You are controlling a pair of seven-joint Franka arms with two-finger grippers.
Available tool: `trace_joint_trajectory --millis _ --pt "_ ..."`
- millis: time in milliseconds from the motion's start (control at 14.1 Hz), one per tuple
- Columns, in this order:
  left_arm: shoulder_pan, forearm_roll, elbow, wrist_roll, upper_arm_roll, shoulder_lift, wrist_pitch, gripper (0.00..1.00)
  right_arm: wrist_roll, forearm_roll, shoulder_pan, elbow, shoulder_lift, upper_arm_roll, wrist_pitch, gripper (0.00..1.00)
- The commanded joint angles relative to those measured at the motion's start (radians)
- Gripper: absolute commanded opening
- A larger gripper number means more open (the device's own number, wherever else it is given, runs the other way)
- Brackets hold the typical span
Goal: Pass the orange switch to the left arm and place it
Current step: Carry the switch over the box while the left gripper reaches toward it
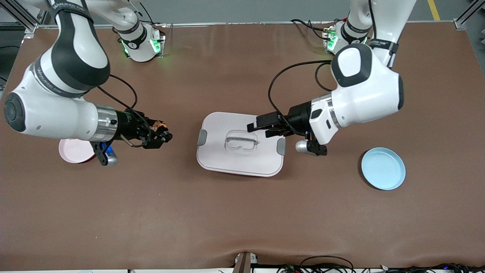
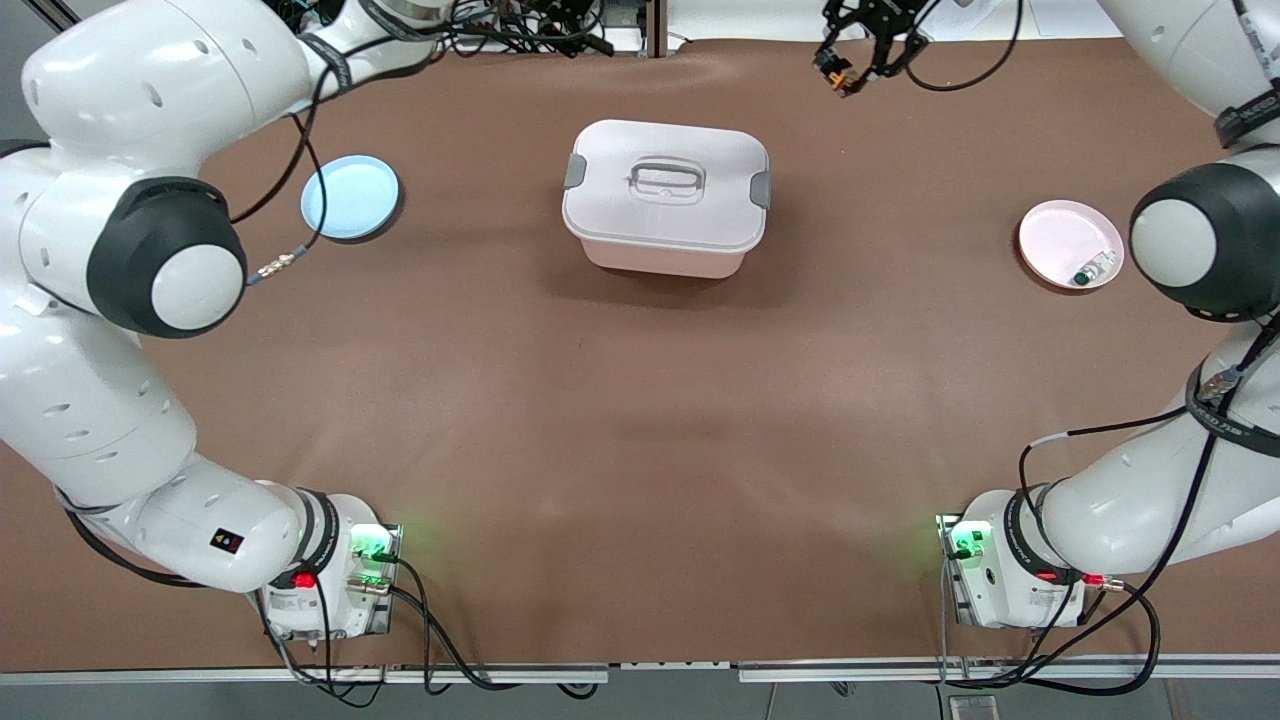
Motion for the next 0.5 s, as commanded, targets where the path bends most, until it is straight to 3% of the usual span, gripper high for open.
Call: trace_joint_trajectory --millis 0,426 --pt "-0.066 -0.019 0.018 -0.067 0.005 0.009 0.097 1.0 0.1 0.027 0.04 0.112 0.075 -0.012 -0.007 0.0" --pt "-0.157 -0.016 0.018 -0.098 0.005 0.052 0.318 1.0 0.31 0.042 0.104 0.281 0.2 -0.01 0.048 0.0"
